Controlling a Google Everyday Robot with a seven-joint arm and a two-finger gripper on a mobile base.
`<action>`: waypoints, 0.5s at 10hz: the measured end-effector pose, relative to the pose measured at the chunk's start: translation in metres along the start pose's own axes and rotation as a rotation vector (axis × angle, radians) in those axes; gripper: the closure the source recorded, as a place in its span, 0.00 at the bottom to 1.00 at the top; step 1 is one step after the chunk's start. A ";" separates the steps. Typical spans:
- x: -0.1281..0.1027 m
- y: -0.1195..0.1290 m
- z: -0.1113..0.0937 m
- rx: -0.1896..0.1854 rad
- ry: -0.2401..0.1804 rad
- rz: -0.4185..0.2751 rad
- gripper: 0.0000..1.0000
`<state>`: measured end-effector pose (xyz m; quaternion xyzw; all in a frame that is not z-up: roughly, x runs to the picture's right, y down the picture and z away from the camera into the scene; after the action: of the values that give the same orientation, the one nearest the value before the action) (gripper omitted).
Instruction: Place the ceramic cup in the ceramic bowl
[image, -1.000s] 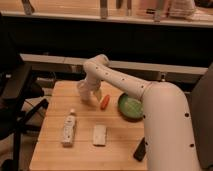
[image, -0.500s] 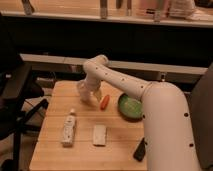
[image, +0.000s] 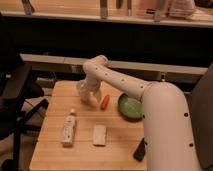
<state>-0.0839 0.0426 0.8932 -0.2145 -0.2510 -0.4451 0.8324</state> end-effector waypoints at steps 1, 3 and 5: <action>0.000 0.000 0.000 -0.001 0.000 0.000 0.20; -0.001 0.001 0.001 -0.004 0.001 -0.001 0.20; -0.002 0.001 0.003 -0.007 0.001 -0.004 0.20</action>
<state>-0.0843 0.0462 0.8937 -0.2166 -0.2494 -0.4476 0.8310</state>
